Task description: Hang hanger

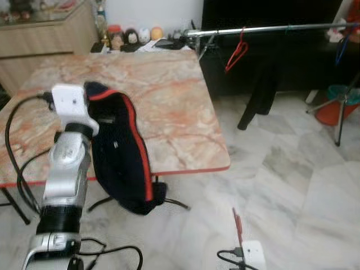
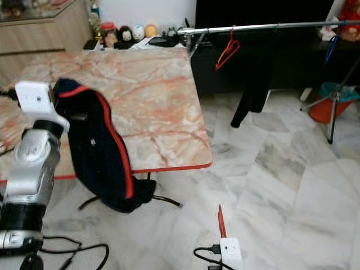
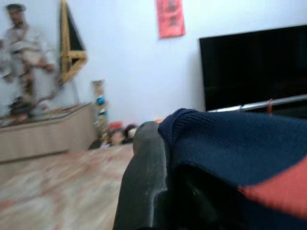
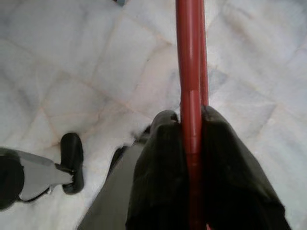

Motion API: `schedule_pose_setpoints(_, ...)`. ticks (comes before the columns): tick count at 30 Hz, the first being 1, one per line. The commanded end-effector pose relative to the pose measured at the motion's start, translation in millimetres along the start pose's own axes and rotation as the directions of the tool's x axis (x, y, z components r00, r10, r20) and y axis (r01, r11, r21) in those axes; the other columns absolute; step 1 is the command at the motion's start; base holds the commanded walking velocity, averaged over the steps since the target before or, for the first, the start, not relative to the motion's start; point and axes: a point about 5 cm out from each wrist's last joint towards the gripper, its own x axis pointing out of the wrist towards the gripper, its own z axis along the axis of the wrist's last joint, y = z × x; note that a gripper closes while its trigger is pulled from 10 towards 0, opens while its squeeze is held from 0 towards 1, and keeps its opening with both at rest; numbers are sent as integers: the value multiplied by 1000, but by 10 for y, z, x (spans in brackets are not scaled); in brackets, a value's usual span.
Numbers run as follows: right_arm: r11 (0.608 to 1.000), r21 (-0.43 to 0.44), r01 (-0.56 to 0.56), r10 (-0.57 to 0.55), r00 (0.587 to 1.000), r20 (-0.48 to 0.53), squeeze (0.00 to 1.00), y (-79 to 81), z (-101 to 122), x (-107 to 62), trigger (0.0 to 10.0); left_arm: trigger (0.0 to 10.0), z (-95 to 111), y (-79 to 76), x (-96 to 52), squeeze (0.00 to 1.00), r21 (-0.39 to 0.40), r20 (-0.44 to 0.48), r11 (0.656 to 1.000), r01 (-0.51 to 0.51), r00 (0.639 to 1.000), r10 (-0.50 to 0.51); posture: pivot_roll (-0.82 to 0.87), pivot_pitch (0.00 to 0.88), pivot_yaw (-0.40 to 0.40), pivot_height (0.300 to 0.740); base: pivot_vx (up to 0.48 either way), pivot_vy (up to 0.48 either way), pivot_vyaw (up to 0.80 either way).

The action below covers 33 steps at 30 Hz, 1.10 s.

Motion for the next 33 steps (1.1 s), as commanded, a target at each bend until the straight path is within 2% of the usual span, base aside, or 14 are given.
schedule_pose_setpoints(1,1000,8,2,-2,1000,-1,0,7,5,2,10000,10000,145,31,132,0,15,59,1000,-4,998,3,51,0,22,740,337,0,0)
schedule_pose_setpoints(3,1000,10,-1,1,1000,6,0,36,21,4,10000,10000,227,32,239,0,16,85,1000,-17,996,16,54,0,19,740,334,0,0)
schedule_pose_setpoints(4,1000,10,-1,1,1000,6,0,36,21,4,10000,10000,227,32,239,0,16,85,1000,-17,996,16,54,0,19,740,334,0,0)
schedule_pose_setpoints(5,1000,10,-4,4,1000,15,0,67,45,7,10000,10000,310,25,346,0,21,103,1000,-20,995,18,54,0,18,740,356,0,0)
schedule_pose_setpoints(10,1000,12,-3,3,1000,22,0,78,65,10,10000,10000,421,36,477,0,40,129,999,-23,991,17,54,0,18,740,362,0,0)
schedule_pose_setpoints(11,1000,10,-3,3,1000,25,0,80,74,11,10000,10000,473,55,530,0,21,143,999,-35,989,31,53,0,21,740,364,0,0)
schedule_pose_setpoints(18,1000,10,0,-1,999,36,0,78,104,15,10000,10000,585,115,653,0,34,178,998,-49,983,42,53,0,21,740,363,0,0)
schedule_pose_setpoints(22,1000,6,-1,1,999,42,0,93,112,15,10000,10000,575,141,659,0,38,180,998,-55,983,47,57,0,21,740,365,0,0)
schedule_pose_setpoints(27,1000,0,-6,6,999,52,0,111,138,18,10000,10000,392,115,558,0,51,132,999,-16,991,9,56,0,23,740,364,0,0)
schedule_pose_setpoints(28,1000,-1,-5,6,999,52,0,109,138,18,10000,10000,244,60,454,0,15,84,999,31,996,-32,56,0,24,740,0,0,0)
schedule_pose_setpoints(29,1000,-1,-5,5,999,52,0,109,136,17,10000,10000,202,40,416,0,4,70,999,47,996,-47,56,0,24,740,0,0,0)
schedule_pose_setpoints(32,1000,-2,-4,4,999,52,0,109,130,16,10000,10000,60,-32,248,0,29,28,994,108,994,-108,58,0,23,740,0,0,0)
schedule_pose_setpoints(33,1000,-3,-3,3,999,53,0,115,126,14,10000,10000,-60,-67,82,0,3,-10,991,137,991,-137,58,0,23,740,0,0,0)
